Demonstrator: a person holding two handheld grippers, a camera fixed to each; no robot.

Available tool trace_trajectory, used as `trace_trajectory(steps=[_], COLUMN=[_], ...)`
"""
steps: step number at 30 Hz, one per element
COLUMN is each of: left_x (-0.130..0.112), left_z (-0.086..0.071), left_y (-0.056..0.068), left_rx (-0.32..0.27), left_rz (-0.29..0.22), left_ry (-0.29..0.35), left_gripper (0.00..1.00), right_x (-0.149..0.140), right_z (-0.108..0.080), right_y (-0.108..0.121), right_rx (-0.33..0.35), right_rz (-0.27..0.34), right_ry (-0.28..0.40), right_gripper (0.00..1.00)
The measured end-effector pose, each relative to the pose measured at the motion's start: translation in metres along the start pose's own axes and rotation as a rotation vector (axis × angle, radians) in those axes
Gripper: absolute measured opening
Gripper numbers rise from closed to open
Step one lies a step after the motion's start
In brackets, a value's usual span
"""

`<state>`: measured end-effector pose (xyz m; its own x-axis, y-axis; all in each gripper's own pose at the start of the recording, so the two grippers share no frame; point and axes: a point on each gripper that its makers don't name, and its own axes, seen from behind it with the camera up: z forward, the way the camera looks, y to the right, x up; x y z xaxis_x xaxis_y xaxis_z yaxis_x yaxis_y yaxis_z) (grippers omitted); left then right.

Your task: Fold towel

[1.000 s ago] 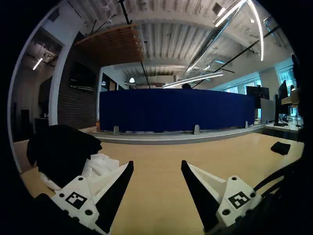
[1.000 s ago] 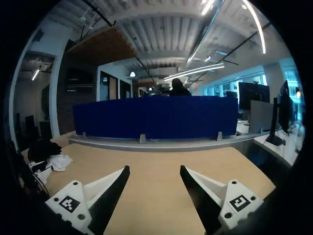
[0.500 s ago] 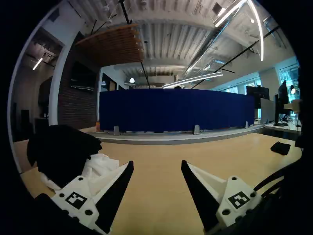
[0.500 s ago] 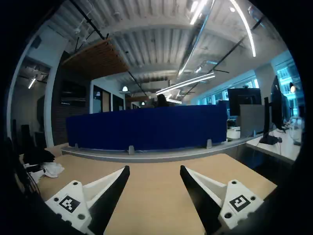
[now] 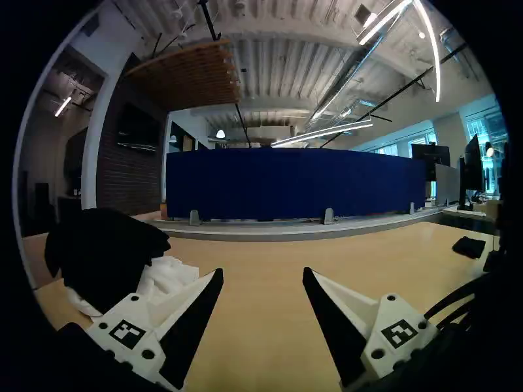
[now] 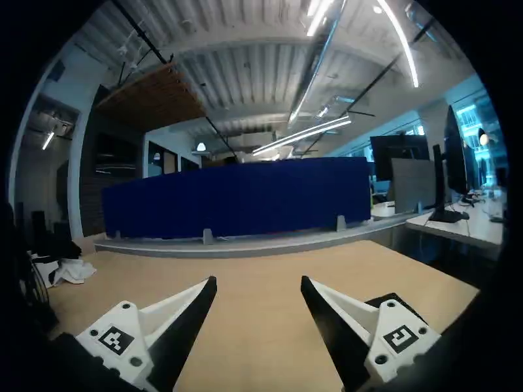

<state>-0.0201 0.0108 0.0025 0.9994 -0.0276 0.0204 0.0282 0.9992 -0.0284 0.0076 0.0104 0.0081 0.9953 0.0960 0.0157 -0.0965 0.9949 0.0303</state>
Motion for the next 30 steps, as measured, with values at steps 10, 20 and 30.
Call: trace_trajectory(steps=[10, 20, 30], left_x=[0.0, 0.0, 0.001], left_z=[0.001, 0.001, 0.001], left_y=[-0.001, -0.001, -0.001], left_rx=[0.0, 0.0, 0.0], left_rz=[0.0, 0.0, 0.0], left_ry=[0.0, 0.0, 0.0], left_gripper=[0.9, 0.9, 0.9], right_x=[-0.011, -0.026, -0.023], right_z=[0.013, 0.007, 0.004], right_y=[0.008, 0.007, 0.005], right_rx=[-0.018, -0.023, -0.034], right_rz=[-0.023, 0.017, -0.017], right_ry=[0.008, -0.006, 0.013], right_gripper=[0.99, 1.0, 1.0])
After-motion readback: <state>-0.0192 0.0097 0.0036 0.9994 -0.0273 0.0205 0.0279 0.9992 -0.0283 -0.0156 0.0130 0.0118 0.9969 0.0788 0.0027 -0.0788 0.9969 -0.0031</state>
